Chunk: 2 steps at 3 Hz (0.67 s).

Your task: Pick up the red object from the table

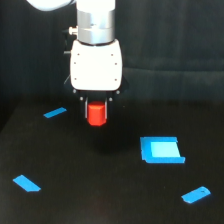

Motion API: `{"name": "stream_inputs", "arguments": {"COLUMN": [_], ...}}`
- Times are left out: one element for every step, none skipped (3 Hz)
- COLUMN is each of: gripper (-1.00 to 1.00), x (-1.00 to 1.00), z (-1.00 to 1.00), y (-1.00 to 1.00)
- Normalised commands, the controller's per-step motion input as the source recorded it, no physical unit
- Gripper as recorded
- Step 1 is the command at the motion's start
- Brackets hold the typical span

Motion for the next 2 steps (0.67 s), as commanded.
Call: {"name": "stream_inputs", "arguments": {"gripper": [-0.92, -0.93], "x": [0.02, -0.01], "z": [0.62, 0.39], "y": [0.19, 0.02]}}
